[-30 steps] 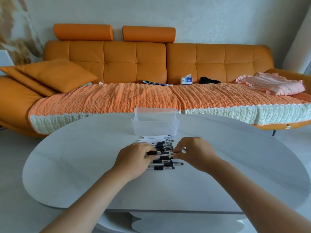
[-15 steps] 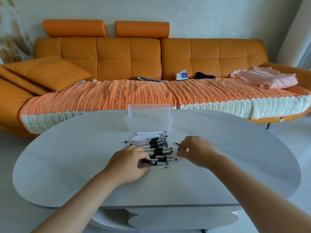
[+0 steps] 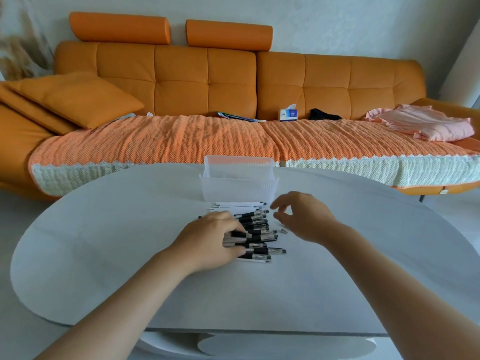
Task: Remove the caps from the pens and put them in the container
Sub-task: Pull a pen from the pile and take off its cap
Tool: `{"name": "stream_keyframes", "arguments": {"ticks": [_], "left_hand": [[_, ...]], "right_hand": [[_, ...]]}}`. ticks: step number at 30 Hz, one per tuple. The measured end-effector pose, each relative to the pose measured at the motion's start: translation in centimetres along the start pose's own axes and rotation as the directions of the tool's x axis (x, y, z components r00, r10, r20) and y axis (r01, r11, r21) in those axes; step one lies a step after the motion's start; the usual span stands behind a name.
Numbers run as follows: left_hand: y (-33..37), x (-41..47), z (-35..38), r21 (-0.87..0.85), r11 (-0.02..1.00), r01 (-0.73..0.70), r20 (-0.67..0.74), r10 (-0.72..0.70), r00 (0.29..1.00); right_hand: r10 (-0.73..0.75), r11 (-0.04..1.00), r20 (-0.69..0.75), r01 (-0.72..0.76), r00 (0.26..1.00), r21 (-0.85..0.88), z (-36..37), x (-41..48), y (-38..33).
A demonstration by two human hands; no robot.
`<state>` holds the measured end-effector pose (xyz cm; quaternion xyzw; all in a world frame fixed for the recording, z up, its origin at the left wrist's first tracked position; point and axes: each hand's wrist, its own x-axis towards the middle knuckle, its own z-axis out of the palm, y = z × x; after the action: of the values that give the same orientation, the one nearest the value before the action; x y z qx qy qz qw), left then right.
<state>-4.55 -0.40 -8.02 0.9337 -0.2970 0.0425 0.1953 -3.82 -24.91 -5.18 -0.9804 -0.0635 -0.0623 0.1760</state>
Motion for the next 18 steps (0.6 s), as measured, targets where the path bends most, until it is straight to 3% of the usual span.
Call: {"name": "stream_keyframes", "arguments": {"ticks": [6, 10, 18], "left_hand": [[-2.6, 1.8, -1.8, 0.011, 0.988, 0.155, -0.182, -0.151, 0.972], [-3.8, 2.3, -1.4, 0.03, 0.985, 0.169, -0.151, -0.163, 0.975], [-4.8, 2.5, -0.1, 0.032, 0.993, 0.11, -0.102, -0.107, 0.989]], "right_hand": [[-0.092, 0.987, 0.031, 0.095, 0.995, -0.13, 1.9, 3.0, -3.3], [-0.084, 0.967, 0.081, 0.101, 0.993, -0.235, 3.2, 3.9, -3.9], [-0.069, 0.966, 0.112, 0.094, 0.991, -0.239, 2.9, 4.5, -4.0]]}}
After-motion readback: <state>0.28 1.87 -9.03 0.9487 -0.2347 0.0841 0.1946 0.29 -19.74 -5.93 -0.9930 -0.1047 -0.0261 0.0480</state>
